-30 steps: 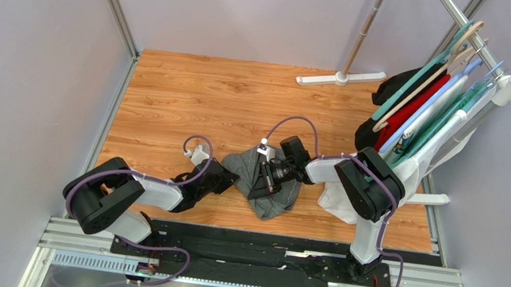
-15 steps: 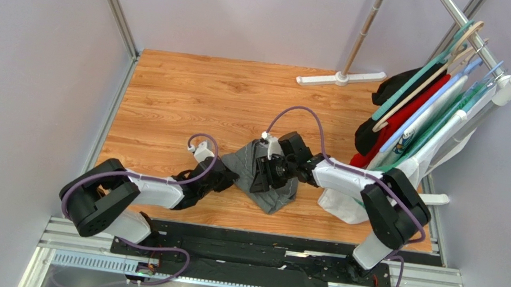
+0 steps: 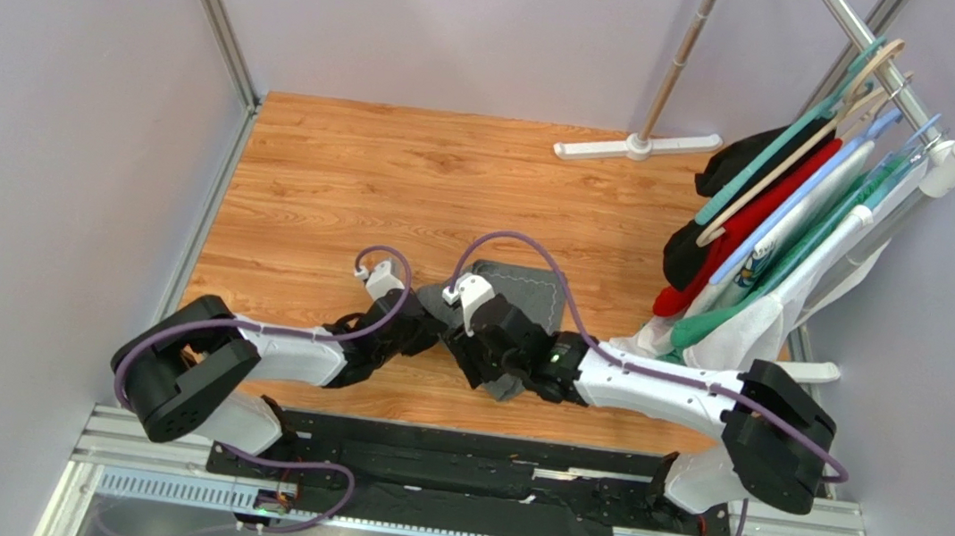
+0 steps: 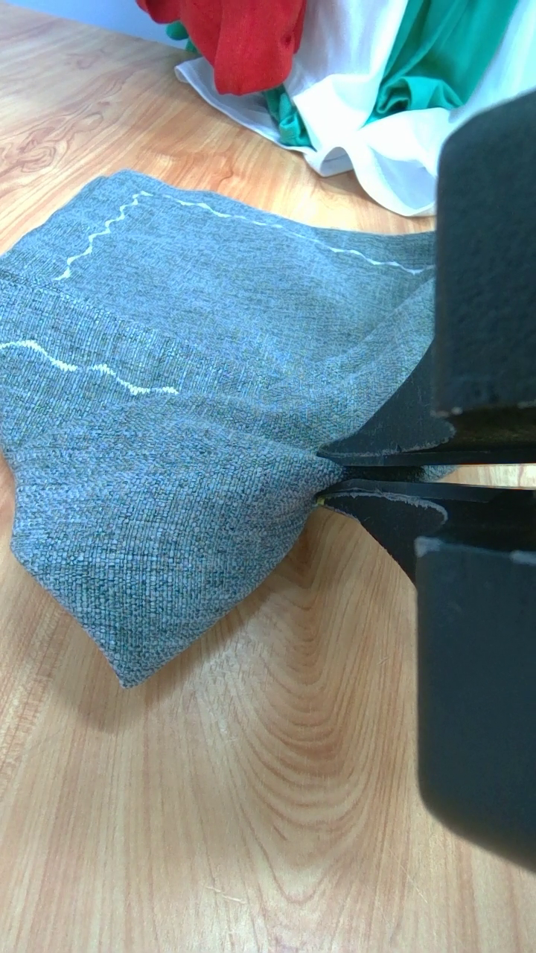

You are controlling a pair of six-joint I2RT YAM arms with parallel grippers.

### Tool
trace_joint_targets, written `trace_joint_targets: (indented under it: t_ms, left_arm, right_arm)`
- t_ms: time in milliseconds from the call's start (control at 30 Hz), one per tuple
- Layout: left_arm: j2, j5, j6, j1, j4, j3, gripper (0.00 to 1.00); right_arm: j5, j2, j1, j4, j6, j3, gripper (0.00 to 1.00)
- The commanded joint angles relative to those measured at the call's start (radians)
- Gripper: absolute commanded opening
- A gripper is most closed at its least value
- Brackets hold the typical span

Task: Fold the napkin, place the utensils inside, and roll it up
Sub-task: Roll the napkin with the utensil

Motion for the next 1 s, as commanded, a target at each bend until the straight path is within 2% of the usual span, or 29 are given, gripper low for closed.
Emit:
trace_joint_targets:
  t_ms: [0, 433, 800, 900, 967]
  left_arm:
    - [-0.002, 0.009, -0.007, -0.006, 0.035, 0.016, 0.00]
    - [0.004, 0.019, -0.013, -0.004, 0.050, 0.008, 0.00]
    - [0.010, 0.026, -0.025, -0.004, 0.069, -0.002, 0.00]
    - [0.015, 0.036, -0.025, -0.004, 0.075, -0.002, 0.00]
    - [0.013, 0.039, -0.022, -0.004, 0.076, -0.002, 0.01]
  right_arm:
    - [0.373, 0.072, 0.079, 0.075, -0.044, -0.031, 0.58]
    - [0.486, 0.159, 0.217, 0.167, -0.107, -0.016, 0.60]
    - [0.469, 0.254, 0.191, 0.199, -0.089, -0.023, 0.61]
    - [0.444, 0.258, 0.151, 0.190, -0.072, -0.028, 0.57]
    - [0.424, 0.261, 0.131, 0.163, -0.057, -0.026, 0.46]
